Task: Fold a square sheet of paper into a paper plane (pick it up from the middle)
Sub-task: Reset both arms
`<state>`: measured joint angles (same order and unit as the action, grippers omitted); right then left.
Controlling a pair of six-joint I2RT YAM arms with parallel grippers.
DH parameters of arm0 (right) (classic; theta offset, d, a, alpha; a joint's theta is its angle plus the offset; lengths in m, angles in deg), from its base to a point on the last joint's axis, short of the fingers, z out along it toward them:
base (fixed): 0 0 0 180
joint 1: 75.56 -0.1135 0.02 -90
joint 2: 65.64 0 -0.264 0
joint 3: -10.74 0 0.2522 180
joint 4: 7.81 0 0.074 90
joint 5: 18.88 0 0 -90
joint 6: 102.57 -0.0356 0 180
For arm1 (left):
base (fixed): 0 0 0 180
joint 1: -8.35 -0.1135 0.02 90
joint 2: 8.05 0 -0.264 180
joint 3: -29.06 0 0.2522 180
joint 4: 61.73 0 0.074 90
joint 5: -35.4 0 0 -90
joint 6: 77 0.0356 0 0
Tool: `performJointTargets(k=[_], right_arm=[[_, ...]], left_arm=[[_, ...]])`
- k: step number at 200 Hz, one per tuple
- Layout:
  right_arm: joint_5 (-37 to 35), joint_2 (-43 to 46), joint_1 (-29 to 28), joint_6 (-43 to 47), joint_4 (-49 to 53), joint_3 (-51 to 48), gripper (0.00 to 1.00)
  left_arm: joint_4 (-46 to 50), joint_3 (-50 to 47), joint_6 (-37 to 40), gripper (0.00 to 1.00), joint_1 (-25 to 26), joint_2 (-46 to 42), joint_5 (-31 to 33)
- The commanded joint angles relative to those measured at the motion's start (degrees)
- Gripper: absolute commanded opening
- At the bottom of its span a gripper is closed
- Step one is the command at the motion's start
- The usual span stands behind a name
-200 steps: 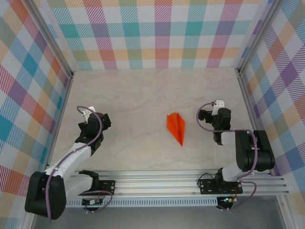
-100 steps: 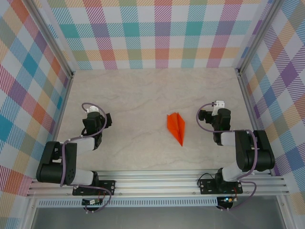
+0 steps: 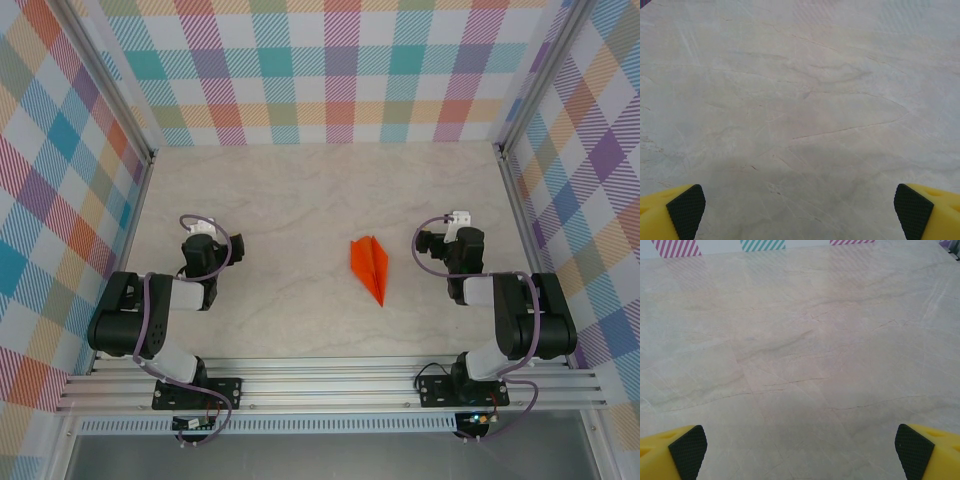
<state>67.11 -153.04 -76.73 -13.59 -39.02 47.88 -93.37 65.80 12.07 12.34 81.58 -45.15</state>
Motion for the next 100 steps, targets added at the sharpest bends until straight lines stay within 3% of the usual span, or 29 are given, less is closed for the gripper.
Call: performJointTargets(k=[1, 29, 100], right_arm=[[0.9, 0.0, 0.0, -0.2, -1.3, 0.4, 1.00], [1.0, 0.0, 0.0, -0.2, -1.3, 0.3, 1.00], [0.9, 0.0, 0.0, -0.2, -1.3, 0.4, 1.00]], left_arm=[[-2.0, 0.5, 1.2, 1.00, 0.1, -0.2, -0.6], [-0.7, 1.3, 2.7, 1.00, 0.1, 0.0, -4.2], [-0.6, 1.4, 2.7, 1.00, 0.1, 0.0, -4.4]])
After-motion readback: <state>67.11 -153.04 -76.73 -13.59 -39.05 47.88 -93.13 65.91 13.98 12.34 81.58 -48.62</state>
